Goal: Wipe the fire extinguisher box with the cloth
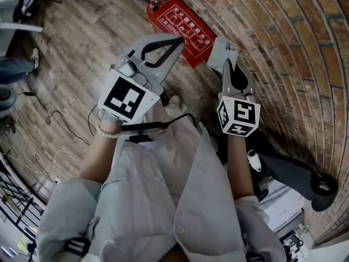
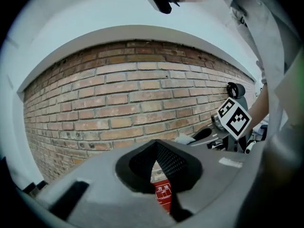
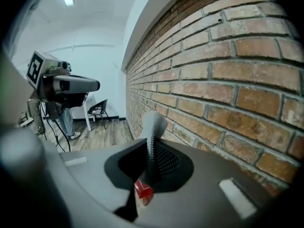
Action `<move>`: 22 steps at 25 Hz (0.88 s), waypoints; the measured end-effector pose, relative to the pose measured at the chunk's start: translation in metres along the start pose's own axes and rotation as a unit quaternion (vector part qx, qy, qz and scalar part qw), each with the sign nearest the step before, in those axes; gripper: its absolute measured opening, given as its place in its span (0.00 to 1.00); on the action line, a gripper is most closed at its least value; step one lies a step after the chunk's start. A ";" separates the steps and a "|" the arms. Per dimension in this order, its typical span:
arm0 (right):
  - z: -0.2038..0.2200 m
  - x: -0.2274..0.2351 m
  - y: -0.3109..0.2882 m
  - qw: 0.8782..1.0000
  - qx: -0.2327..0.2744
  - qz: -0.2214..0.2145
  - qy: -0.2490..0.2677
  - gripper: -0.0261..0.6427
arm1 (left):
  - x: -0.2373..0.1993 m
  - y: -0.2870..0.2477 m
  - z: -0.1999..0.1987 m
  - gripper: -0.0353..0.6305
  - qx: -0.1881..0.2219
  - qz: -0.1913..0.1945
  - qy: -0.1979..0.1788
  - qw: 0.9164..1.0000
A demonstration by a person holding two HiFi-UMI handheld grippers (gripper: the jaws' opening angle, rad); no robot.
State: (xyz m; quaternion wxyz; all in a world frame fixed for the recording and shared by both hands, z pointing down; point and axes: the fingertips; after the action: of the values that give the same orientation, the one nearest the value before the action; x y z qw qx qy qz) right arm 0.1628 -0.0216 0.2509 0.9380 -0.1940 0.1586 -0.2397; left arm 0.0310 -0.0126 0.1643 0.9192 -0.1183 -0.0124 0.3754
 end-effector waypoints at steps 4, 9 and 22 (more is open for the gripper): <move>-0.023 0.002 0.018 1.000 0.021 -0.002 0.009 0.08 | 0.012 0.010 -0.019 0.05 0.009 0.004 -0.011 1.000; -0.051 -0.003 0.036 0.998 0.054 -0.011 0.006 0.08 | 0.032 0.022 -0.027 0.05 0.002 0.022 -0.033 0.999; -0.059 -0.014 0.050 0.998 0.056 -0.017 0.039 0.08 | 0.027 0.035 -0.030 0.05 0.008 -0.010 -0.013 1.000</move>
State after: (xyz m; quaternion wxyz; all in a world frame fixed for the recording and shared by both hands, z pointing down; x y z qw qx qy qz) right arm 0.1474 0.0096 0.1803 0.9362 -0.1346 0.1781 -0.2713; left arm 0.0293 0.0240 0.1256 0.9235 -0.1061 -0.0223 0.3680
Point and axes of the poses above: the fingertips, and each gripper's own axes: y backward along the fingers, x to its right, z out of its underside, and after that the axes turned 10 degrees about y, right-handed
